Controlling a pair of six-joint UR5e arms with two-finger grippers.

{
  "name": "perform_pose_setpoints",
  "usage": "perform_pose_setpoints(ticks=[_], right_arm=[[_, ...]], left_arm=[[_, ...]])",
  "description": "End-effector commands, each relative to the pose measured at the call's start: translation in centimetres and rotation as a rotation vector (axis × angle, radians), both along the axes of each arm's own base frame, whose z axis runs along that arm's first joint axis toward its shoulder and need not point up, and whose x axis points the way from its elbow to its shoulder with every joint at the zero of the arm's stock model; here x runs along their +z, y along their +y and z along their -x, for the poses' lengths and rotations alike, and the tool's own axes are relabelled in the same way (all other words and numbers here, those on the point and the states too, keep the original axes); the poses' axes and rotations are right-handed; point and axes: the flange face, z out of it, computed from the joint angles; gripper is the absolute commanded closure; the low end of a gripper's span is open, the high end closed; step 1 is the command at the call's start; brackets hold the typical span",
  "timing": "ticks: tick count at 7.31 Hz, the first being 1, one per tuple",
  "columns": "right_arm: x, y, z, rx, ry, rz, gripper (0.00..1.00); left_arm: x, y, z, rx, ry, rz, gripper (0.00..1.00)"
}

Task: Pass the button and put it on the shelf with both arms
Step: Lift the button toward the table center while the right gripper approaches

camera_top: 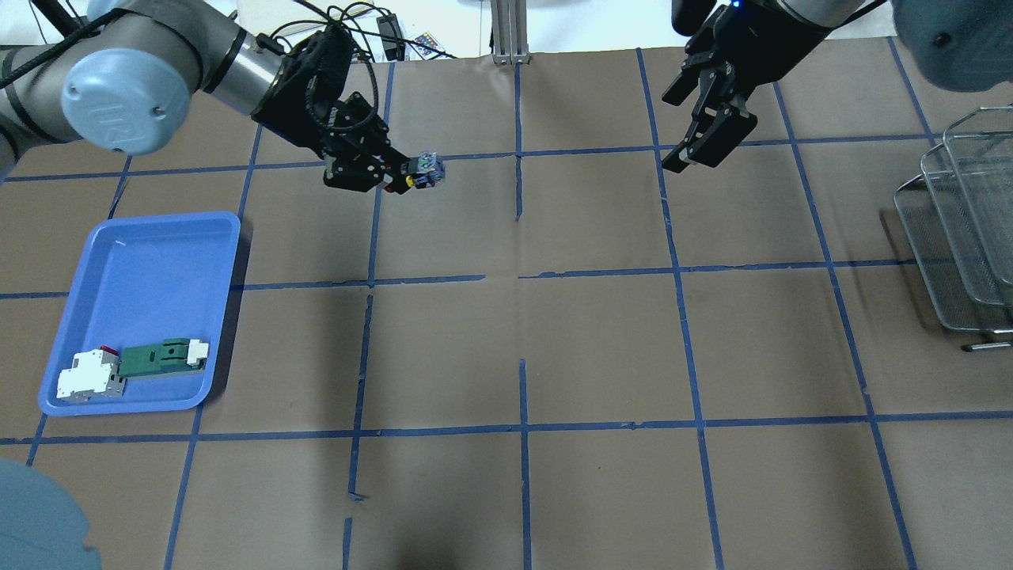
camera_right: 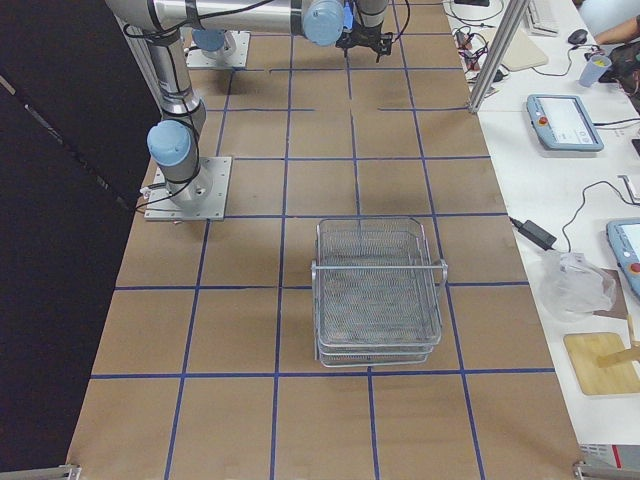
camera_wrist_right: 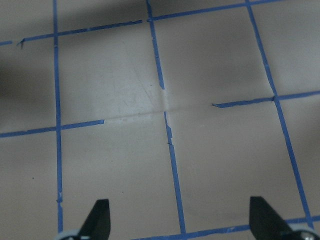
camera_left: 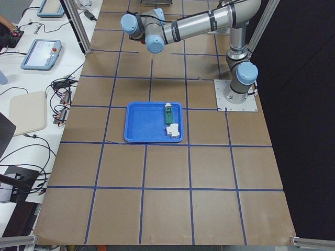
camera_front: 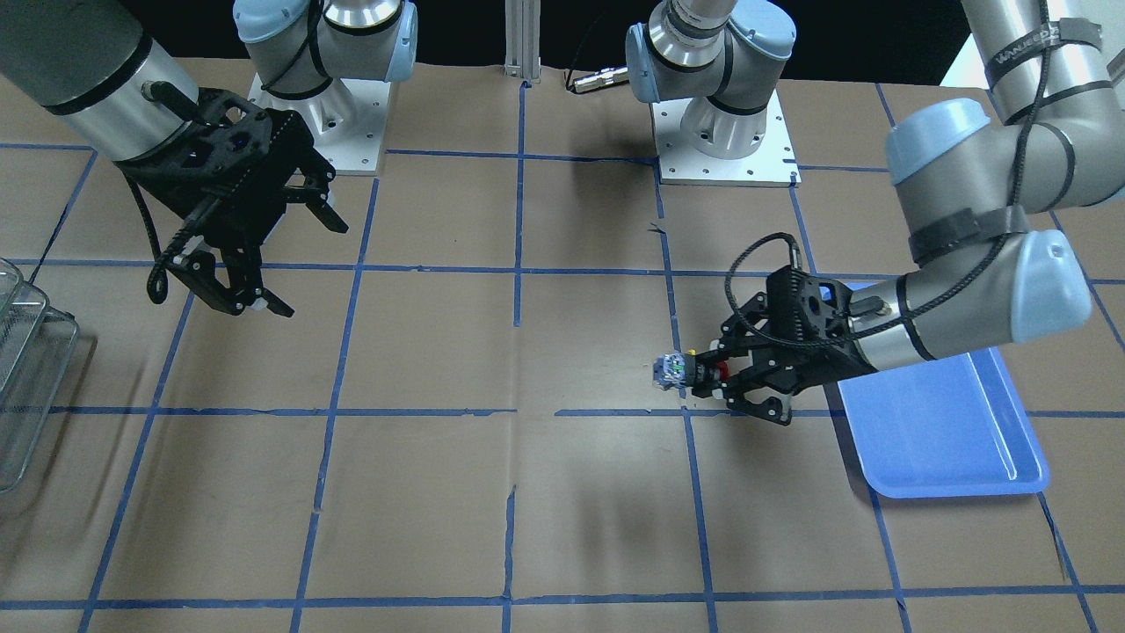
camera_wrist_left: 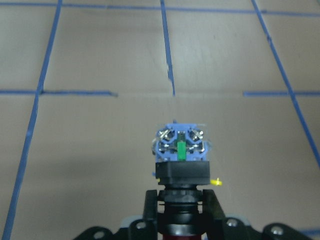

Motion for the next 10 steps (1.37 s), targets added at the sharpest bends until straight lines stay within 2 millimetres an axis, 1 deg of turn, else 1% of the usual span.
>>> perform_pose_setpoints(ticks=[1,2,3,4,5,6,7,9,10], right_arm=[[-1.0,0.4,-0.3,0.188,-0.054,0.043,0.03],[-0.7,0.4,-1.0,0.193,-0.118,0.054,0.03],[-0.2,0.9,-1.3,0.205,-0.133,0.059,0.03],[-0.1,1.1,-1.7,0.221,-0.157,0.064,0.03],[0.0,1.2,-1.8,0.223,-0.161,0.062,0.03],[0.4,1.3,-2.0,0.204,-0.163,0.064,0.03],[0.8,1.1,-2.4,0.127,-0.215,0.037,0.02],[1.1,1.3,-2.5,0.068,-0.221,-0.002,0.02],[1.1,1.6,-2.5,0.013,-0.218,-0.034,0.02]], left_arm=[[4.4,1.9,8.5,0.020,0.021,-0.004,1.00],[4.5,2.6,10.4,-0.009,0.019,0.010,1.00],[5.4,2.6,11.2,-0.018,0.024,0.056,1.00],[6.1,3.2,12.4,0.014,0.023,0.036,1.00],[7.2,4.0,13.6,0.013,0.058,0.052,1.00],[7.3,4.1,14.2,0.014,0.071,0.049,1.00],[7.9,4.5,14.9,0.028,0.085,0.050,1.00],[7.4,5.4,17.2,0.018,0.089,0.066,1.00],[7.7,5.5,17.3,0.032,0.091,0.059,1.00]])
